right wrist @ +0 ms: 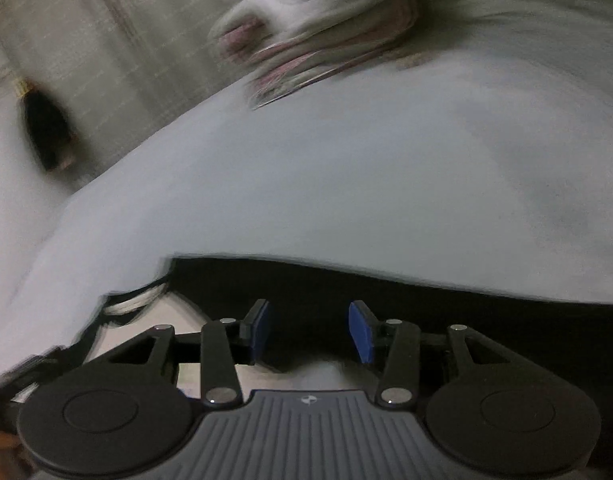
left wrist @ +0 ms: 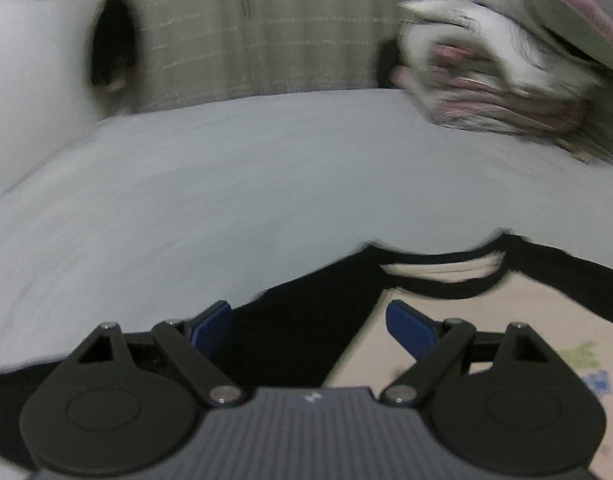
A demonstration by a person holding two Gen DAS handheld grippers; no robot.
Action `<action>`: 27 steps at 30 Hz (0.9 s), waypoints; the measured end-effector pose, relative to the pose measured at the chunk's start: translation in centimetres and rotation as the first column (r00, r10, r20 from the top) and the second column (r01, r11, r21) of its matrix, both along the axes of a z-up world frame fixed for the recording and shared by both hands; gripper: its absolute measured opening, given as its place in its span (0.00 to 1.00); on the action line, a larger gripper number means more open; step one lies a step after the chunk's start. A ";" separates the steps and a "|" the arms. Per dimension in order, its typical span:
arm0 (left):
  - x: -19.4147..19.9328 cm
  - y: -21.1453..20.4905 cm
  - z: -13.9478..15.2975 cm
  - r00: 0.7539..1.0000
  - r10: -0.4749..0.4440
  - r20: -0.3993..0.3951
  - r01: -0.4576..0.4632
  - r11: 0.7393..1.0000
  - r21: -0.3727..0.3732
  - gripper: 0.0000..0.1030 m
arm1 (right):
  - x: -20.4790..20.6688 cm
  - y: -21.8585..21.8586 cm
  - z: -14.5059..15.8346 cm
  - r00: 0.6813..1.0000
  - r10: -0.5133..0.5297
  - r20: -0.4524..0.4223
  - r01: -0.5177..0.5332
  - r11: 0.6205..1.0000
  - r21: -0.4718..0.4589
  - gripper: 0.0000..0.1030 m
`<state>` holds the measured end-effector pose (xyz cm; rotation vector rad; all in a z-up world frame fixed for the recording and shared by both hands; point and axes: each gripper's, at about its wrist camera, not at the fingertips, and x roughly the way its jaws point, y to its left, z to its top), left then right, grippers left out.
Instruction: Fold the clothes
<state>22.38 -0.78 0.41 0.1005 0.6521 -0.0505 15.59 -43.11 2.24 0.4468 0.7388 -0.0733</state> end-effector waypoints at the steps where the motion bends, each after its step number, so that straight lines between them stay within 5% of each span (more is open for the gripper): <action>1: 0.5 -1.3 0.1 0.999 -0.043 -0.010 0.043 0.999 0.003 0.86 | -1.3 -1.9 -0.1 0.999 -0.049 -0.002 0.048 0.999 -0.019 0.43; 4: 2.0 -5.6 -0.1 0.986 -0.160 -0.048 0.161 0.987 0.018 0.85 | -5.0 -6.3 -0.4 0.985 -0.170 0.000 0.170 0.984 -0.056 0.43; 8: 2.5 -10.7 -0.1 0.966 -0.252 -0.057 0.252 0.968 0.007 0.82 | -10.0 -10.3 -0.4 0.964 -0.262 0.035 0.261 0.965 0.017 0.43; 12: 2.3 -15.2 -0.5 0.941 -0.336 -0.031 0.334 0.941 -0.049 0.77 | -12.5 -11.6 -1.4 0.954 -0.295 0.055 0.288 0.951 0.108 0.43; 17: 2.5 -20.0 -2.1 0.917 -0.398 -0.011 0.397 0.917 -0.031 0.71 | -14.4 -11.3 -2.0 0.931 -0.361 0.059 0.357 0.931 0.075 0.43; 21: 3.3 -22.5 -3.0 0.923 -0.386 0.005 0.386 0.921 -0.051 0.67 | -14.8 -10.5 -1.2 0.936 -0.338 0.098 0.330 0.940 0.092 0.43; 27: 4.6 -22.4 -4.7 0.929 -0.370 -0.031 0.353 0.905 -0.239 0.57 | -11.8 -6.2 -0.8 0.976 -0.168 0.135 0.169 0.986 0.008 0.43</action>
